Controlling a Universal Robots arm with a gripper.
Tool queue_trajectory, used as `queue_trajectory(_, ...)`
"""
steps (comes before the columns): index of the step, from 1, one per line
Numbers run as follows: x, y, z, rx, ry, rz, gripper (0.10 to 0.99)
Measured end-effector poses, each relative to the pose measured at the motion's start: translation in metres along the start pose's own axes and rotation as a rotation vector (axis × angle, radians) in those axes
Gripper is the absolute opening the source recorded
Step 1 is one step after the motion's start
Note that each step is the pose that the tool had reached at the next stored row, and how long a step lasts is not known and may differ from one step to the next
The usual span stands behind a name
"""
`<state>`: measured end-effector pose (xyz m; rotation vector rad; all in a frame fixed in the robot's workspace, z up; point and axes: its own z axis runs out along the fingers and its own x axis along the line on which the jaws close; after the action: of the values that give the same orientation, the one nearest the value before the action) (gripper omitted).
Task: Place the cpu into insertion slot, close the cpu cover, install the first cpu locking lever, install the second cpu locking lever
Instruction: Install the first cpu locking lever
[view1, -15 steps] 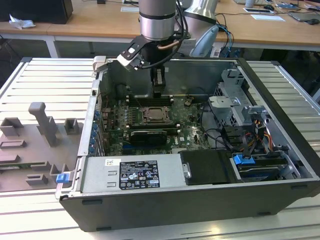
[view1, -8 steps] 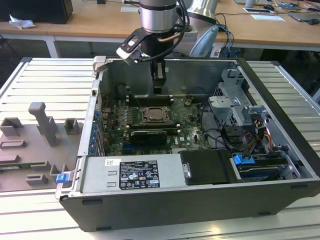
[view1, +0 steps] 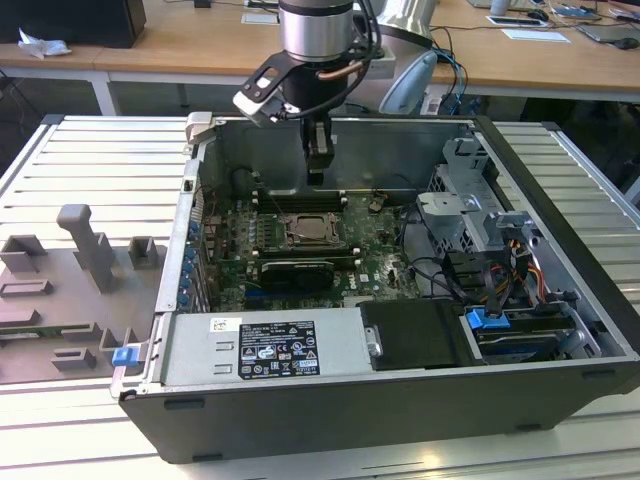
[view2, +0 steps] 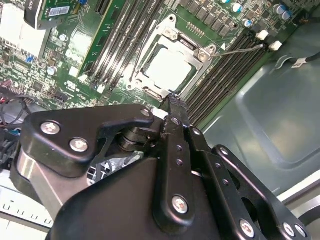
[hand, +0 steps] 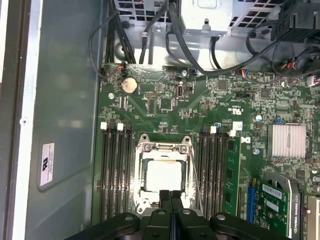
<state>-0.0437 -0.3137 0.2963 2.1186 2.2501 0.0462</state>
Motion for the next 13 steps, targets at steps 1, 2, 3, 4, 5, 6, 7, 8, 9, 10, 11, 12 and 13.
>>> queue_trajectory(1,0.0000,0.0000,0.0000,0.000,0.0006,-0.010,0.106)
queue_trajectory(2,0.0000,0.0000,0.0000,0.000,0.0011,-0.019,0.106)
queue_trajectory(3,0.0000,0.0000,0.0000,-0.001,0.0017,-0.031,0.106)
queue_trajectory(4,0.0000,0.0000,0.0000,-0.001,0.0021,-0.036,0.106)
queue_trajectory(5,0.0000,0.0000,0.0001,-0.001,0.0023,-0.040,0.106)
queue_trajectory(6,0.0000,0.0000,0.0001,-0.001,0.0025,-0.043,0.106)
queue_trajectory(7,0.0000,0.0000,0.0002,-0.001,0.0026,-0.045,0.106)
queue_trajectory(8,0.0000,0.0000,0.0002,-0.001,0.0026,-0.047,0.106)
queue_trajectory(9,0.0000,0.0000,0.0002,-0.001,0.0027,-0.050,0.106)
queue_trajectory(10,0.0000,0.0000,0.0004,-0.001,0.0038,-0.066,0.106)
queue_trajectory(11,0.0000,0.0000,0.0004,-0.001,0.0050,-0.086,0.106)
queue_trajectory(12,0.0000,0.0000,0.0004,-0.002,0.0061,-0.106,0.106)
queue_trajectory(13,0.0000,0.0000,0.0004,-0.002,0.0070,-0.123,0.106)
